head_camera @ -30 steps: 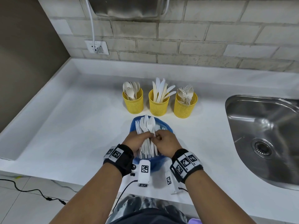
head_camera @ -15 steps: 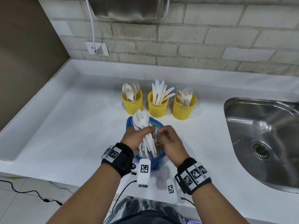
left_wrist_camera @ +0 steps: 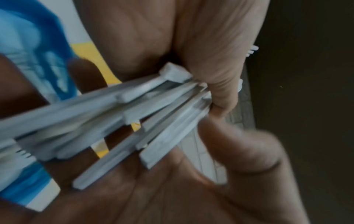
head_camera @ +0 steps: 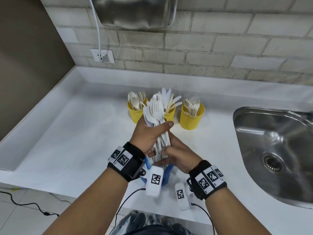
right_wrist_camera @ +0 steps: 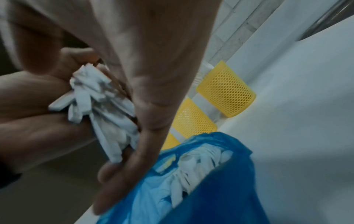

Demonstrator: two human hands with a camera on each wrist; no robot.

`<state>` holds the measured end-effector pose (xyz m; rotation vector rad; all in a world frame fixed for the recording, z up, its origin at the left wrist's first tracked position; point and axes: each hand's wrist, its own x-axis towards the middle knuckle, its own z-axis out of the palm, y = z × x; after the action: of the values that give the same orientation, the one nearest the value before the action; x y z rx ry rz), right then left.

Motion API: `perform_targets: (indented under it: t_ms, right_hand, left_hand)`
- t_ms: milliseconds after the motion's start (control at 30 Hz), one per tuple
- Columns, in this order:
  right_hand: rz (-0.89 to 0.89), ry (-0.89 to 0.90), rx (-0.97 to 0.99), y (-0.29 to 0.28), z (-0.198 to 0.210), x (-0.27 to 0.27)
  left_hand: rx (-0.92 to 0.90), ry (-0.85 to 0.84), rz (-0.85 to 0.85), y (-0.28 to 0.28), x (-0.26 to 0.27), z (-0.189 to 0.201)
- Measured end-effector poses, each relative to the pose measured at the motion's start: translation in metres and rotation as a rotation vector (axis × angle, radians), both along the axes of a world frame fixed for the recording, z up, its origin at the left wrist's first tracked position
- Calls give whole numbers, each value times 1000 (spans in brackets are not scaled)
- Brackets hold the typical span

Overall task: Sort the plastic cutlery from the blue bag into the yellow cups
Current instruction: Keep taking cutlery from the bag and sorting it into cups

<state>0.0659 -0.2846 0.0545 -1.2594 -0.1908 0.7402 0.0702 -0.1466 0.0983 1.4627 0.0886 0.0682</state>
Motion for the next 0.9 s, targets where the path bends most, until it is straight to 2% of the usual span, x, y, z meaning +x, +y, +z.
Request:
perform_targets:
  t_ms: [100, 167, 367, 500, 633, 767, 900]
  right_hand:
    - [-63, -235, -151, 4, 11, 0]
    - [-113, -313, -229, 3, 15, 3]
    - [-148, -368, -366, 2, 20, 9]
    - [-122, -213, -257, 0, 27, 5]
    - [6, -254, -274, -10, 41, 6]
    - [-28, -225, -121, -11, 48, 10]
    - [5, -187, 31, -8, 53, 9]
  left_hand:
    - [109, -108, -9, -10, -4, 11]
    - [170, -166, -10, -15, -8, 15]
    - [239, -200, -40, -19, -13, 19]
    - [194, -158, -244, -14, -15, 26]
    - [150, -126, -466, -5, -15, 36]
    - [261, -205, -293, -9, -13, 41]
    - [273, -257, -170, -12, -16, 40]
